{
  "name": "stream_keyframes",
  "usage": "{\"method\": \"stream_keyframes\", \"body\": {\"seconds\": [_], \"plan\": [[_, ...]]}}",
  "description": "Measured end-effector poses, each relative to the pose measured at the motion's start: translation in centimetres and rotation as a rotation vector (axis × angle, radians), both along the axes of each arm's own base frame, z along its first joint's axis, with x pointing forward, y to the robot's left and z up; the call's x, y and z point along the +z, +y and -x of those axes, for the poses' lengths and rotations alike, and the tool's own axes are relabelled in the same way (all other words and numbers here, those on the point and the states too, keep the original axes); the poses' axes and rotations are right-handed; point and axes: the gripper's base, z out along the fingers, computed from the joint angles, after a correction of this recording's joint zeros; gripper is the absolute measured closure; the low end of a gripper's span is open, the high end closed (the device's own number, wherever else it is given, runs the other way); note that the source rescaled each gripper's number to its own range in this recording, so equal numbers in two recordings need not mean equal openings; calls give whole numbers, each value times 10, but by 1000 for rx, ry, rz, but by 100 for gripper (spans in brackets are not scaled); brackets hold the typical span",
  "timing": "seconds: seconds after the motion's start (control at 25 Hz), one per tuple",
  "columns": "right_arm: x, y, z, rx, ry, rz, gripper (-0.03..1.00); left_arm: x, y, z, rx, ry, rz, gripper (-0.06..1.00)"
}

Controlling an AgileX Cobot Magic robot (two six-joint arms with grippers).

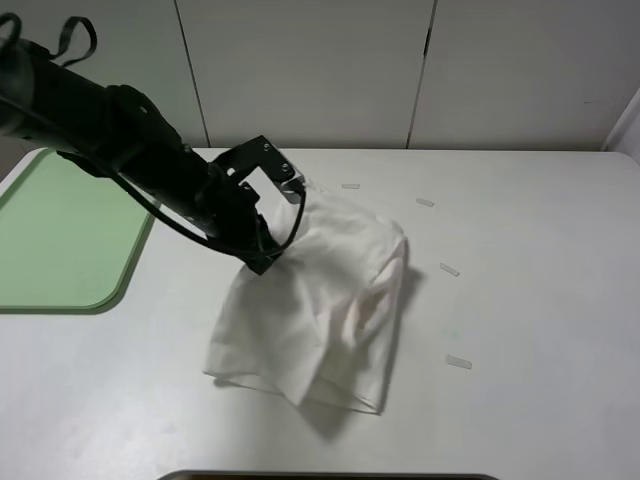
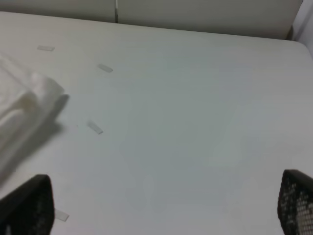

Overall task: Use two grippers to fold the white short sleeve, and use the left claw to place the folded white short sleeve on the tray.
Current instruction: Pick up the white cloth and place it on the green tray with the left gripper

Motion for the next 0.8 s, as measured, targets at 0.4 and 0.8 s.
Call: {"method": "stream_keyframes", "body": {"seconds": [0.4,0.8], "plan": [[0,0,0,-1,0,0,-3,20,92,-53,-14,-223,-389,90],[0,0,0,-1,0,0,-3,36,154,-83,98,-296,-479,90]]}}
